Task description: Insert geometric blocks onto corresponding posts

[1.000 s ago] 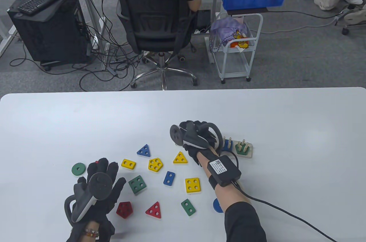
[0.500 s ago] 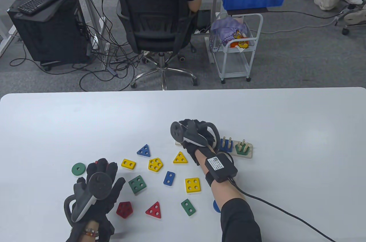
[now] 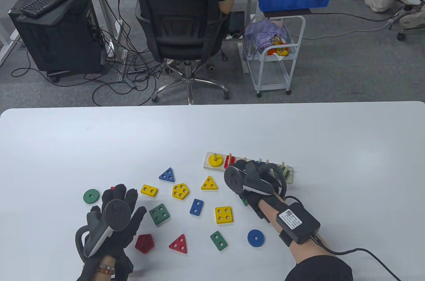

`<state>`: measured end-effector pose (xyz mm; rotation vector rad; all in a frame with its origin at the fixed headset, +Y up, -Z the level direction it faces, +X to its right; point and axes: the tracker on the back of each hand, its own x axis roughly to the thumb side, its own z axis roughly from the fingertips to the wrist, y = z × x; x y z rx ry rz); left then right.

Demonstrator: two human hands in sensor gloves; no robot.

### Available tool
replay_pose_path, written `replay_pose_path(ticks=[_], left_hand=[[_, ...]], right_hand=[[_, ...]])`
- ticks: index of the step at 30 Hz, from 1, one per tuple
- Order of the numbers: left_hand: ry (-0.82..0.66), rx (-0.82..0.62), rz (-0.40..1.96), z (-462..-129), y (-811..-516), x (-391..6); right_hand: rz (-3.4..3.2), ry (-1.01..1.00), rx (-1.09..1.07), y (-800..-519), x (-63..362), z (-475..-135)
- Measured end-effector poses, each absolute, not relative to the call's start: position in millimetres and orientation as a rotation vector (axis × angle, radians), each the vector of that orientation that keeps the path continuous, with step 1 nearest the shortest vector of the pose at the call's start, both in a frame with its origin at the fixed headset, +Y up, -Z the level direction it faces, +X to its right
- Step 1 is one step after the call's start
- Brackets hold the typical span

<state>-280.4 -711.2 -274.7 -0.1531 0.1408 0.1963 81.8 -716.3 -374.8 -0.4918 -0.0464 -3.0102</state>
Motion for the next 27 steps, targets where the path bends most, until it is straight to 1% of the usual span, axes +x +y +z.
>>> replay_pose_path(ticks=[6, 10, 18, 27], left_hand=[[0.129, -0.147, 0.182, -273, -710, -277], [0.126, -0.137, 0.184, -272, -708, -276], [0.120, -0.138, 0.181, -272, -708, -275], [0.114, -0.140, 0.175, -272, -709, -274]], right_hand=[[-2.999, -0.214, -0.361, -741, 101, -360], [-3.035, -0.192, -0.316, -749, 97, -358], [-2.961, -0.155, -0.250, -751, 80, -358], [-2.908, -0.084, -0.332, -753, 76, -357]])
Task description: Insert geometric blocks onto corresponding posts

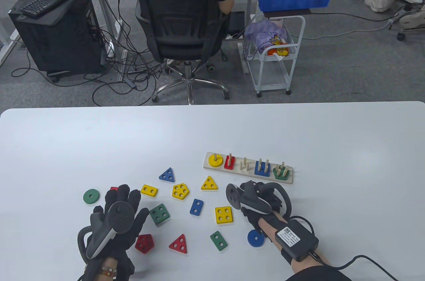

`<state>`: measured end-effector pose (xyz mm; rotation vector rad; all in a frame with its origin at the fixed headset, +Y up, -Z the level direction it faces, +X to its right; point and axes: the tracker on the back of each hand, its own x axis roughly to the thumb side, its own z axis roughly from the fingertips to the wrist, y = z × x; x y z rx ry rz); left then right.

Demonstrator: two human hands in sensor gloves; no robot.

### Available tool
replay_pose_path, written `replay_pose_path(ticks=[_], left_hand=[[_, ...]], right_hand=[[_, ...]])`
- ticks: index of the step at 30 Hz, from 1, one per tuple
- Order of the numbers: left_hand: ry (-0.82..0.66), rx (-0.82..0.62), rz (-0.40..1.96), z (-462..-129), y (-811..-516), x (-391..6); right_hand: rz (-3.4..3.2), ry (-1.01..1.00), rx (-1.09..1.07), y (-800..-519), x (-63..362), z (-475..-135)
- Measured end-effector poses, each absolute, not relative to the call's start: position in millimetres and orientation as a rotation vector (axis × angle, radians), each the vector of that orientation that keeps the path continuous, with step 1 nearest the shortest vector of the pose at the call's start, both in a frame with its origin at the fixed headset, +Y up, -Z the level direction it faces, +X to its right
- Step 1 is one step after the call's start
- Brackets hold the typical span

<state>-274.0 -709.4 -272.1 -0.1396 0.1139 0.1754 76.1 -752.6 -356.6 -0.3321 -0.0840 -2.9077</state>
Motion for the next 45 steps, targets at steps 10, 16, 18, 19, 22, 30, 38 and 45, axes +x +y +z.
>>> replay_pose_path(ticks=[10, 16, 18, 19, 22, 30, 38, 45], left_hand=[[0.124, -0.142, 0.182, -272, -709, -275], [0.123, -0.144, 0.180, -272, -710, -275], [0.125, -0.146, 0.179, -273, -710, -276], [0.127, -0.147, 0.180, -273, -710, -276], [0.131, -0.149, 0.182, -273, -710, -276], [0.133, -0.149, 0.185, -273, -710, -277], [0.133, -0.154, 0.181, -273, -710, -277], [0.135, -0.159, 0.176, -274, -711, -277]], right_hand=[[-2.978, 0.102, -0.624, -724, 84, -363], [-3.004, 0.148, -0.536, -708, 94, -392], [-3.004, 0.171, -0.500, -706, 95, -400], [-3.016, 0.176, -0.461, -706, 95, -406], [-3.011, 0.185, -0.392, -708, 93, -418], [-3.035, 0.145, -0.338, -717, 90, -434], [-3.021, 0.137, -0.332, -721, 90, -434], [-3.032, 0.130, -0.307, -719, 91, -433]])
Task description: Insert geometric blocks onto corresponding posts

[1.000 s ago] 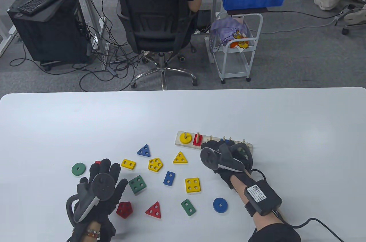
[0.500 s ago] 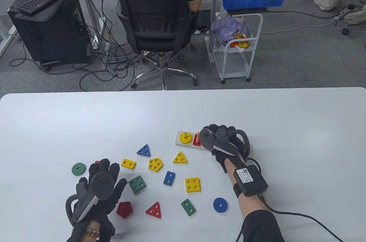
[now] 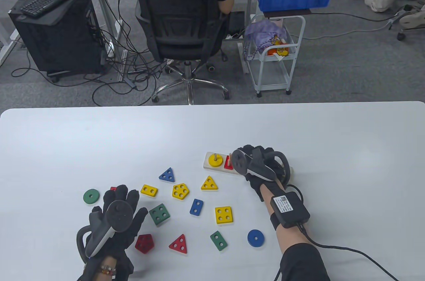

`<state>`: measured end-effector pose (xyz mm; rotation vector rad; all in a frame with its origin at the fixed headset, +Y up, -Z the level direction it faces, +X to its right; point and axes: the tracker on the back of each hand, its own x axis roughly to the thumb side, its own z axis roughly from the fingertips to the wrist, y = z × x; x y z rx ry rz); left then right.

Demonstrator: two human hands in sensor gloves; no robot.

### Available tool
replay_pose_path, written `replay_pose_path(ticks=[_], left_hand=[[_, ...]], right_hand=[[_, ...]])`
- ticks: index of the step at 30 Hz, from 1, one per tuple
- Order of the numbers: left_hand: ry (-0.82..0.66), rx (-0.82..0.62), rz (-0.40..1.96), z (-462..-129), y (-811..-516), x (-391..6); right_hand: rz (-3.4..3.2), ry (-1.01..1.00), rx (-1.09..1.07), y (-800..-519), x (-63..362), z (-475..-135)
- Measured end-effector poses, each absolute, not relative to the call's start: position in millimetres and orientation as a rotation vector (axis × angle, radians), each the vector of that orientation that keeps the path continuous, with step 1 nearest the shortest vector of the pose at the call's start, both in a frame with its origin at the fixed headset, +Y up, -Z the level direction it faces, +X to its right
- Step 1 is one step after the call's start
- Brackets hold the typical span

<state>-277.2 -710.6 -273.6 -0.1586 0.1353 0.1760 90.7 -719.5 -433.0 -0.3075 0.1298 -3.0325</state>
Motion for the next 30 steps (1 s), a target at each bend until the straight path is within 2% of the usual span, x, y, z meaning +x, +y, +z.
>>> replay_pose_path(ticks=[6, 11, 20, 25, 30], left_hand=[[0.137, -0.163, 0.175, -274, -711, -278], [0.135, -0.160, 0.180, -274, -711, -278], [0.123, -0.151, 0.177, -274, -711, -276], [0.120, -0.146, 0.169, -274, -712, -275], [0.117, -0.149, 0.157, -273, -713, -274]], right_hand=[[-3.025, 0.086, -0.316, -723, 94, -428], [-3.023, 0.081, -0.398, -721, 102, -404], [-3.062, -0.032, -0.569, -718, 126, -325], [-3.094, -0.185, -0.692, -735, 127, -279], [-2.990, -0.420, -0.816, -750, 115, -259]])
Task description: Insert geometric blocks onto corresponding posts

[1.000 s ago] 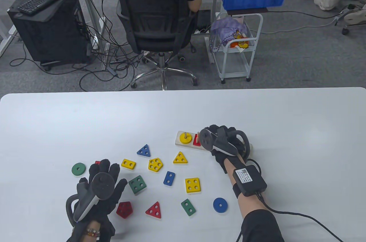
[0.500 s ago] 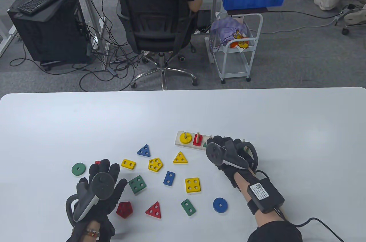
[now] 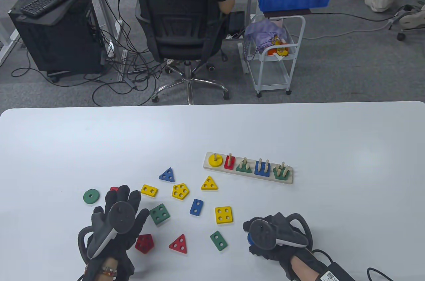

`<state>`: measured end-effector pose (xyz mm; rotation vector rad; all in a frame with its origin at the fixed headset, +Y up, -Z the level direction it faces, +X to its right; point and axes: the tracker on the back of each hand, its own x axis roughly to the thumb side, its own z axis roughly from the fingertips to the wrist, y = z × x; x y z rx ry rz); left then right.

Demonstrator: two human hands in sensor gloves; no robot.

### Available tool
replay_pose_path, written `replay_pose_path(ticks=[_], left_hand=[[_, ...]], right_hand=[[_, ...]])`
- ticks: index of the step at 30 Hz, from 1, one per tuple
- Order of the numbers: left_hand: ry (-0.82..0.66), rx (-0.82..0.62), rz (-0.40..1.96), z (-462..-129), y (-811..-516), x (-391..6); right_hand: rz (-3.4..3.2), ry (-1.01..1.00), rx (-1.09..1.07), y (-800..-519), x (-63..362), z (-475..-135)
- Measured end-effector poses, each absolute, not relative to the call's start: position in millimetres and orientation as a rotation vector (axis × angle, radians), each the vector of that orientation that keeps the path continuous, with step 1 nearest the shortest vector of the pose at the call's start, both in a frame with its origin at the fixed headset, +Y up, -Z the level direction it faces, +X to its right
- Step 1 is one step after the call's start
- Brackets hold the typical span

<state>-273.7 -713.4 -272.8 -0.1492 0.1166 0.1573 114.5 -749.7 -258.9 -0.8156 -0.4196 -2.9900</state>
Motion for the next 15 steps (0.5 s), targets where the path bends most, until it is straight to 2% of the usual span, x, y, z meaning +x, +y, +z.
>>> replay_pose_path(ticks=[6, 15], left_hand=[[0.113, -0.156, 0.144, -272, -715, -272], [0.109, -0.157, 0.149, -273, -715, -271]], right_hand=[[-2.831, -0.206, -0.818, -751, 99, -250], [-2.784, -0.110, -0.870, -753, 94, -247]])
